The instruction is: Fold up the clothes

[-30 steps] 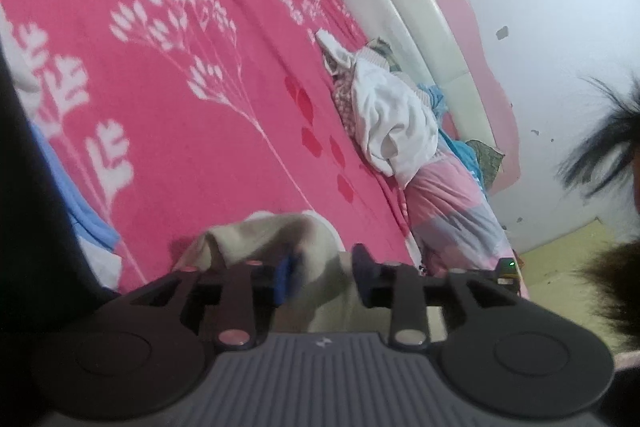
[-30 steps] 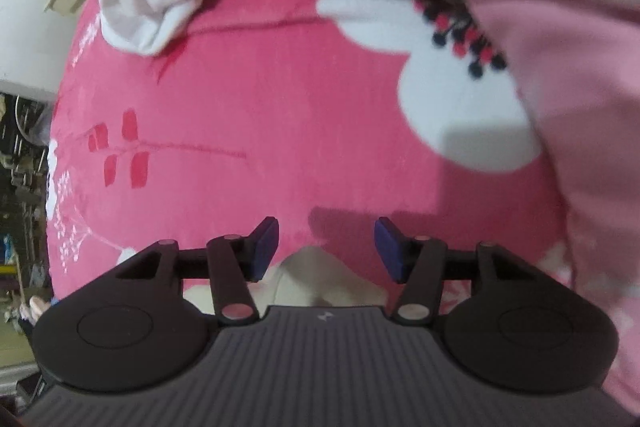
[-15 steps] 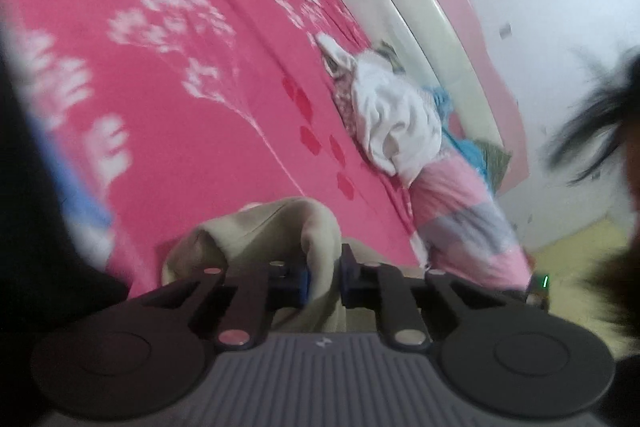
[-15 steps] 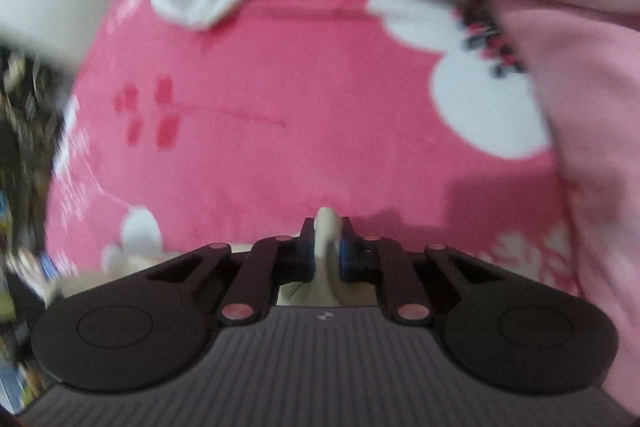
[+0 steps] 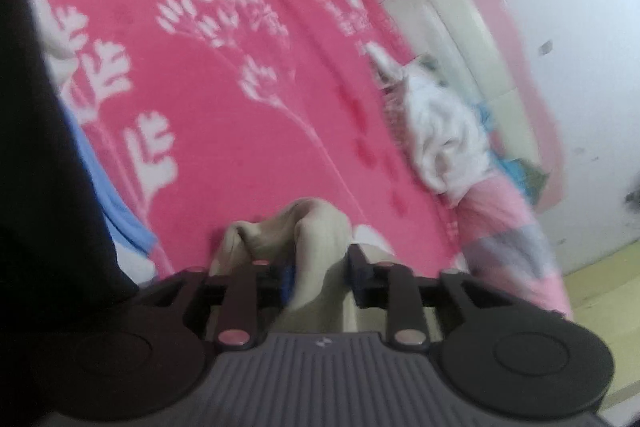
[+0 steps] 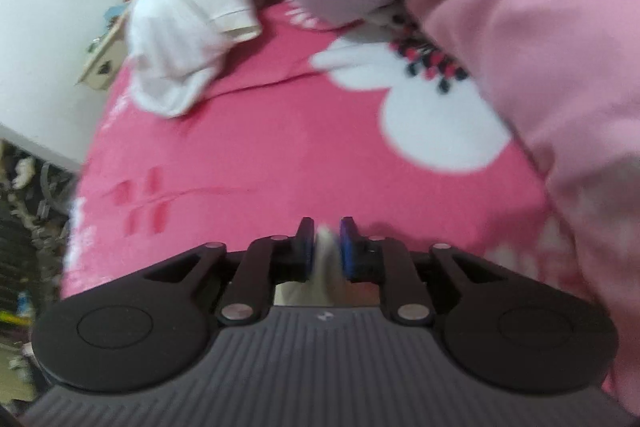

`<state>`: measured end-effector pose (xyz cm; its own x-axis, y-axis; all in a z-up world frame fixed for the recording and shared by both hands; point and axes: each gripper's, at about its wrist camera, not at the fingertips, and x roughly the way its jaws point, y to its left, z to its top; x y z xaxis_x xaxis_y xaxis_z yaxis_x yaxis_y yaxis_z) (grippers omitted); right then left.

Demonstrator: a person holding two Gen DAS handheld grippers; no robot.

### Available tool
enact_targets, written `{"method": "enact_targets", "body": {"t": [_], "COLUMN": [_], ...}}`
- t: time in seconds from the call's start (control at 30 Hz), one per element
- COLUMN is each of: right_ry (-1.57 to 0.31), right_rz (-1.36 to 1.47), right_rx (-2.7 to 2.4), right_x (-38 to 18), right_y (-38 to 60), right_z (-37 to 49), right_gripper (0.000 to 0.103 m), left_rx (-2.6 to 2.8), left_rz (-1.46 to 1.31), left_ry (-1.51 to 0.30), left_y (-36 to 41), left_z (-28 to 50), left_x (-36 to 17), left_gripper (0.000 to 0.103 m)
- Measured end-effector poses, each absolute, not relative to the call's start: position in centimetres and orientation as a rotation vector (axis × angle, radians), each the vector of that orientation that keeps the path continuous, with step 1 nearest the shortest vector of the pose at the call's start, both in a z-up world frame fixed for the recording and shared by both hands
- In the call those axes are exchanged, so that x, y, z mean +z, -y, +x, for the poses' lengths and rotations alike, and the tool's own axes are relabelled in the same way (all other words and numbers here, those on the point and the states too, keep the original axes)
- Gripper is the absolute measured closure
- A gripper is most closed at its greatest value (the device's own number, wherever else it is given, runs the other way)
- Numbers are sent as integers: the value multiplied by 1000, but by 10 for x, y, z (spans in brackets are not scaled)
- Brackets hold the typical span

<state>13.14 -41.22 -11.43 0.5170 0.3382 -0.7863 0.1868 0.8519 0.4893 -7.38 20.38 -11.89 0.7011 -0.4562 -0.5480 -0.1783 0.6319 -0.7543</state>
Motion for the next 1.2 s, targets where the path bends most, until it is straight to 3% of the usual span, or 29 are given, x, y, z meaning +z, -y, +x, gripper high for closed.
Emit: {"method": "enact_targets", "body": {"t": [0.03,0.1,0.27,0.43,0.53,0.63,0.8,0.9,0.97,1.03,1.1,1.13,1.2], "right_ry": [-1025,-963,-814,-824,-926,-1020,-958,-928,-970,-1043,-1097,-1099,-1071], "right_rz": [587,648,614,449,339,250,358,355,336,252,198,267,324], "right_rx": [65,16,77,240,286,173,69,153,201,160,99,78,55], "right_x": [-120,-117,-55,-24,-51,-94,-59,-26,-33,-66,-98,-105,-92], "right_y": [420,437,439,395,369,365,393,385,372,363,361,371,378], "right_z": [134,128,73,29,36,56,33,-4,-17,-17,-14,-14,-23], "right_gripper": [73,73,73,73,74,79,80,79,80,82,86,86,85], "left_rx": [-186,-155,-95,-252,-196,-138,-168,-294,-340,-315,-256,-253,-297], "left_rz": [-876,-813,-684,-625,-529,-521,-459,-461,-501,-443,-317,-314,-355], "left_ry": [-798,-754,-692,-709,-777,-831,-760,-746,-815,-889,-935,-954,-940], "left_y": [-204,-206,-201,-163,-147,-153,-152,-132,-116,-99,-90,-92,-100], "left_z": [-73,-81,-102,-103,-85,-72,-96,-112,-112,-111,-110,-112,-126], "left_x": [-114,-95,-50,-53,-76,-98,-63,-54,-68,-88,-104,-103,-86], "left_gripper": [74,48,40,40,45,57,46,45,45,48,66,65,54]}}
